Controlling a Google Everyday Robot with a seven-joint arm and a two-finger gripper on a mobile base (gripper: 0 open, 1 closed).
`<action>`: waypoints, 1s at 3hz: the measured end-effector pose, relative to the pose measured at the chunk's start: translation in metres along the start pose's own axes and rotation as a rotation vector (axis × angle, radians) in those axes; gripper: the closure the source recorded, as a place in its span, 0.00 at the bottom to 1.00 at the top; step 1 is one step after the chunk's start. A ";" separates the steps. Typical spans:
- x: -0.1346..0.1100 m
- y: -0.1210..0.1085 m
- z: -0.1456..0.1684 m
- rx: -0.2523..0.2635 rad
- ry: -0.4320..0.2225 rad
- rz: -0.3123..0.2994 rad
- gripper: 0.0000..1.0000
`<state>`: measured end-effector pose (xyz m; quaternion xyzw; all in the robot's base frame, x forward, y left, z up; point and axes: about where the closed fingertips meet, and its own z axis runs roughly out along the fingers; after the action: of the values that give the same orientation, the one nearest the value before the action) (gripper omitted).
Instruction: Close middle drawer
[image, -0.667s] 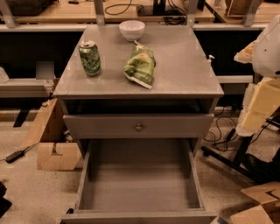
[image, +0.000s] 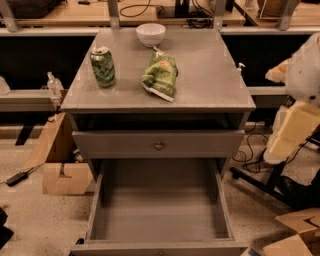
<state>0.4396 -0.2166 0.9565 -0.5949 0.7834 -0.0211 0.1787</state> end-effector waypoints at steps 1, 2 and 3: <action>0.013 0.036 0.046 -0.031 -0.119 0.068 0.19; 0.038 0.078 0.102 -0.052 -0.224 0.157 0.42; 0.073 0.123 0.166 -0.065 -0.270 0.260 0.65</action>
Offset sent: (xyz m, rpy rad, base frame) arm -0.0521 -0.0326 -0.3106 0.4493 -0.1513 -0.3441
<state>0.3596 -0.2198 0.7519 -0.4913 0.8229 0.1077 0.2642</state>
